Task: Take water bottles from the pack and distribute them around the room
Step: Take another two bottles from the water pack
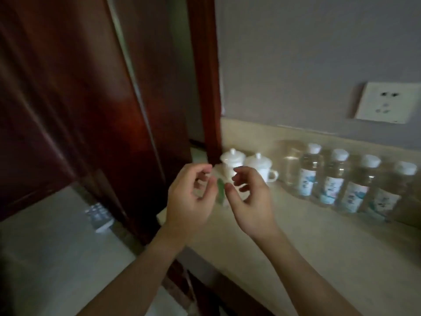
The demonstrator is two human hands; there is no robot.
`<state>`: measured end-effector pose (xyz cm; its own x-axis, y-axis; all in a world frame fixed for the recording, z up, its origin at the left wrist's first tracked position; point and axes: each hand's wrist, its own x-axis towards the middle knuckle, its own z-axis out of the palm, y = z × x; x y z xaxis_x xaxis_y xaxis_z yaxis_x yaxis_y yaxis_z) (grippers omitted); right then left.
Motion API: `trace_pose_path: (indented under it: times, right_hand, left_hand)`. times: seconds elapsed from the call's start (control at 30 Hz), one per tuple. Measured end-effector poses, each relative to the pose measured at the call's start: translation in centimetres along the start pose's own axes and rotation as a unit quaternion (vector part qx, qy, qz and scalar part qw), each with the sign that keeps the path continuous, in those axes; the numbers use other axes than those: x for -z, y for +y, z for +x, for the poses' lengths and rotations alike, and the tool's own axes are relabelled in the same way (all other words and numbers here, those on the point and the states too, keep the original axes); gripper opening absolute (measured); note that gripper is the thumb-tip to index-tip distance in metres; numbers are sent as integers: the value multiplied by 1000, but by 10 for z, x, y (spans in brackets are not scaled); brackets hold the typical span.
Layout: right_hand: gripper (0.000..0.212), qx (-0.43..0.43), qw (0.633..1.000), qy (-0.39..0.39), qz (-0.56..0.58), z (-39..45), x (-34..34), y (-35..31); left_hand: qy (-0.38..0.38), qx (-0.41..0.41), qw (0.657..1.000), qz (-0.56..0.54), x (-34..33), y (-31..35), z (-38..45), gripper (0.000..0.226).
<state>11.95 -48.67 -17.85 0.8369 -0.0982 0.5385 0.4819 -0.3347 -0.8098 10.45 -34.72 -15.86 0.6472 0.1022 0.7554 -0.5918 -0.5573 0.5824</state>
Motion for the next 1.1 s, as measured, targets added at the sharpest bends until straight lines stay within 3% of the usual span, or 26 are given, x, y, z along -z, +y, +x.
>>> trace_pose_path:
  times: [0.2, 0.33, 0.5, 0.73, 1.1]
  right_hand:
    - [33, 78, 980, -165, 76, -28, -128, -78]
    - [32, 100, 959, -238, 115, -45, -204, -125]
    - [31, 124, 929, -322, 138, -53, -295, -168]
    - [31, 116, 929, -337, 101, -10, -409, -175]
    - [29, 54, 938, -325, 109, 60, -564, -115]
  left_hand:
    - [116, 97, 975, 164, 170, -30, -32, 15]
    - [196, 142, 948, 208, 256, -50, -52, 16]
    - [236, 172, 922, 254, 344, -97, -66, 20]
    - [258, 211, 913, 237, 419, -189, -38, 25]
    - [208, 267, 915, 221, 449, -343, 26, 25]
